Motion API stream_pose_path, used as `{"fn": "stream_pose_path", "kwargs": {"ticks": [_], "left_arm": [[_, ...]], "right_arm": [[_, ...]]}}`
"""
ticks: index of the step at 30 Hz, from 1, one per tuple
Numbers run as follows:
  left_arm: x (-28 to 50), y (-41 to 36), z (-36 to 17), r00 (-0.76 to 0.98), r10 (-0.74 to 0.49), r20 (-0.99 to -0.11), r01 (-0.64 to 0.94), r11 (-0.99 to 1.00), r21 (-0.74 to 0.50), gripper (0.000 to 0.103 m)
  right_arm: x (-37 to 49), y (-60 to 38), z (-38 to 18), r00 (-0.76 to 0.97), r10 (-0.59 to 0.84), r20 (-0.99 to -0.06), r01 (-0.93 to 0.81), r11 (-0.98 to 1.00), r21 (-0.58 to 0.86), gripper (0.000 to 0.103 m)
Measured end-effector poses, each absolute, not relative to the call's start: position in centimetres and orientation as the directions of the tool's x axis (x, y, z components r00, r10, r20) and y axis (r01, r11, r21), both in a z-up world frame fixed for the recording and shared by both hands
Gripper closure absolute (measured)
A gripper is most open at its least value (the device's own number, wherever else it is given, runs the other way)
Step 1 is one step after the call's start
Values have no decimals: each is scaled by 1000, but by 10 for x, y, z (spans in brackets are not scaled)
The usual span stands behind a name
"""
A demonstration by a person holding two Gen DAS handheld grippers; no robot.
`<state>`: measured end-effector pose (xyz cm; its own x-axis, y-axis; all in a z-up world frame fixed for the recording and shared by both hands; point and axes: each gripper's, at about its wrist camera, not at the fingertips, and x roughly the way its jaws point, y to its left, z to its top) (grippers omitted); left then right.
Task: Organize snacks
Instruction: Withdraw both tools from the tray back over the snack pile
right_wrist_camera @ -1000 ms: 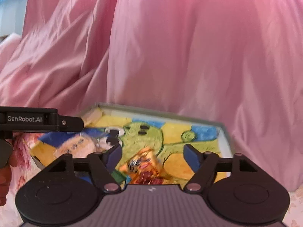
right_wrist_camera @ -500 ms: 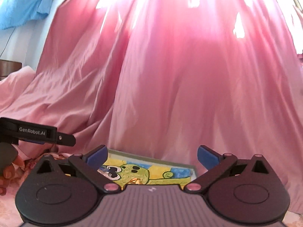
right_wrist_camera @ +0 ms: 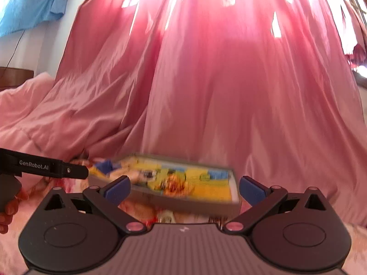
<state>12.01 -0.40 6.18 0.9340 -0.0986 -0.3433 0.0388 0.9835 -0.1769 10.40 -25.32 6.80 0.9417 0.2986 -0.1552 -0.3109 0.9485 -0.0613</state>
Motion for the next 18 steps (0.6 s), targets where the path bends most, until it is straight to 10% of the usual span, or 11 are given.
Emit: {"fn": "stream_pose_path", "kwargs": {"ticks": [18], "left_arm": [[86,-6,-8,867,-129,-482,64,987,-148,1]], "right_arm": [[60,-259,-10,894,193,-404,-226,974,-33,0]]}}
